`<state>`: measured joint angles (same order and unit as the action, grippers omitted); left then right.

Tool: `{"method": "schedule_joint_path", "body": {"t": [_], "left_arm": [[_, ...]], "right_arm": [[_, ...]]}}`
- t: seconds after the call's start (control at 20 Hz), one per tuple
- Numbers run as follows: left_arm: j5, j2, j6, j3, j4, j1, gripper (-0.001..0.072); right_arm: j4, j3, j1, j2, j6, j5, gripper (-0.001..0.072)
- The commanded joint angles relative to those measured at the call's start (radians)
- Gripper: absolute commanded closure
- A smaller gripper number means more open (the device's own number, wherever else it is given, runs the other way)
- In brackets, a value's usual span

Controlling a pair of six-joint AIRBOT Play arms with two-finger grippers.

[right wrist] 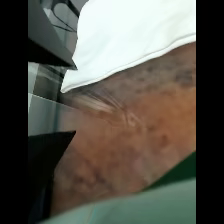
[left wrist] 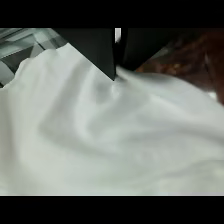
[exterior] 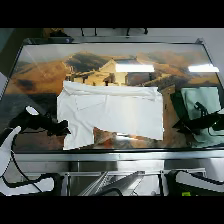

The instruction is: Fold the shirts.

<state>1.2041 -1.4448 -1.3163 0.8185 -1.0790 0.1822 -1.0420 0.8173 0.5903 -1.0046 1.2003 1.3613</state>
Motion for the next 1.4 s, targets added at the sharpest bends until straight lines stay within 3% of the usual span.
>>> {"method": "schedule_joint_path", "body": {"t": [0.0, 0.1, 0.25, 0.45, 0.5, 0.55, 0.8, 1.1, 1.2, 1.35], "left_arm": [[0.008, 0.018, 0.01, 0.068, 0.006, -0.024, 0.0692], [0.044, 0.042, 0.01, 0.105, 0.006, -0.024, 0.0692], [0.092, 0.096, 0.01, 0.116, 0.004, -0.024, 0.0691], [0.14, 0.179, 0.01, 0.116, -0.003, -0.024, 0.0692], [0.158, 0.2, 0.009, 0.116, -0.003, -0.024, 0.0692], [0.179, 0.222, 0.005, 0.116, -0.014, -0.023, 0.0692], [0.256, 0.376, -0.108, 0.089, -0.207, -0.022, 0.0693], [0.248, 0.597, -0.136, -0.087, -0.203, -0.022, 0.0692], [0.179, 0.614, -0.135, -0.089, -0.203, -0.022, 0.0693], [0.086, 0.536, -0.128, 0.0, -0.201, -0.023, 0.0693]], "right_arm": [[0.033, -0.101, -0.007, 0.0, -0.014, -0.037, 0.0189], [0.057, -0.144, -0.037, -0.001, -0.031, -0.084, 0.0292], [0.144, -0.172, -0.135, -0.034, -0.069, -0.138, 0.0298], [0.217, -0.166, -0.291, -0.106, -0.082, -0.213, 0.0378], [0.229, -0.158, -0.308, -0.109, -0.105, -0.201, 0.0581], [0.229, -0.147, -0.312, -0.105, -0.104, -0.184, 0.0673], [0.148, -0.135, -0.225, -0.011, -0.021, -0.113, 0.0683], [0.117, -0.124, -0.043, 0.059, -0.004, -0.08, 0.0683], [0.174, -0.112, -0.046, 0.058, -0.056, -0.077, 0.0684], [0.375, -0.071, -0.1, 0.055, -0.168, -0.12, 0.0683]]}}
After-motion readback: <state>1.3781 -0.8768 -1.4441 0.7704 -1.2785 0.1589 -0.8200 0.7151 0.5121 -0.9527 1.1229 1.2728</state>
